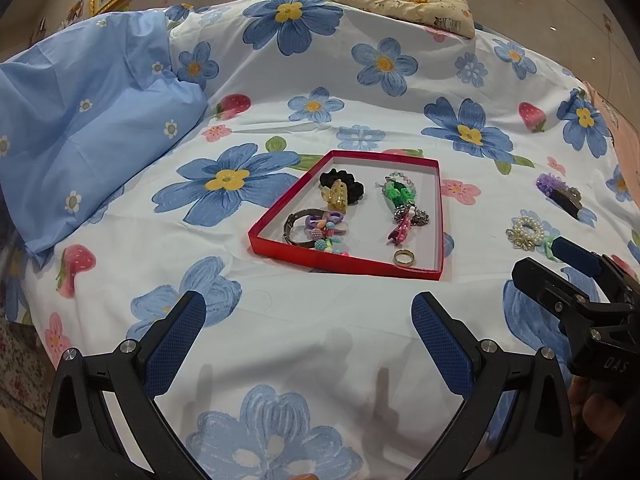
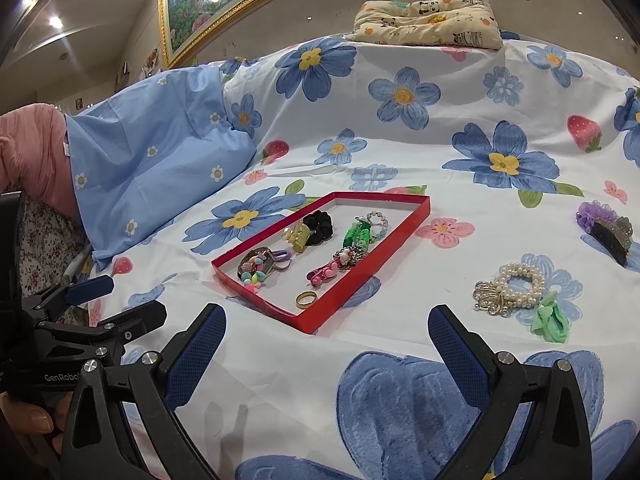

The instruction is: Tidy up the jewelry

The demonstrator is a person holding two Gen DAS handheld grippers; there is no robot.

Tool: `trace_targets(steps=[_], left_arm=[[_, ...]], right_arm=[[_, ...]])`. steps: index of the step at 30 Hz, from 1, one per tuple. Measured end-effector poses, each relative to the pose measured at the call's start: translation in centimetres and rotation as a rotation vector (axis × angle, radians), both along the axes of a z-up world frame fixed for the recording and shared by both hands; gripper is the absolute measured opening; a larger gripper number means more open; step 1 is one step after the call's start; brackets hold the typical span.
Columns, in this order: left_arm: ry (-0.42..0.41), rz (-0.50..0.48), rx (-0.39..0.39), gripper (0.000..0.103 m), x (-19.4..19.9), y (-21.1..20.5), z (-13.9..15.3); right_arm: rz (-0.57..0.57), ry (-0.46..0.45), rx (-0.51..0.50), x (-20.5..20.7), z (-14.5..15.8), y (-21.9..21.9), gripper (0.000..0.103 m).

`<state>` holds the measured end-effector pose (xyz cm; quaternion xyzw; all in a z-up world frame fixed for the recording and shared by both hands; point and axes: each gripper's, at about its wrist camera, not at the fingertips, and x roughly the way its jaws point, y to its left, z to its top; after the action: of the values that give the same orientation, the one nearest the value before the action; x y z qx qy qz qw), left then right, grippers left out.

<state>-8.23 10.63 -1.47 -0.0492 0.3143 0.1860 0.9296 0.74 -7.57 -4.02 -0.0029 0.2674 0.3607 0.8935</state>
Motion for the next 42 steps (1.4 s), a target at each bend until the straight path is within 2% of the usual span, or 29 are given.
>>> trace_targets(steps=[42], left_arm=[[0.012, -0.005, -0.005, 0.103, 0.91, 0.77, -0.59]], right_arm=[[0.014, 0.013, -0.015, 0.34, 0.51, 0.50, 0.102]])
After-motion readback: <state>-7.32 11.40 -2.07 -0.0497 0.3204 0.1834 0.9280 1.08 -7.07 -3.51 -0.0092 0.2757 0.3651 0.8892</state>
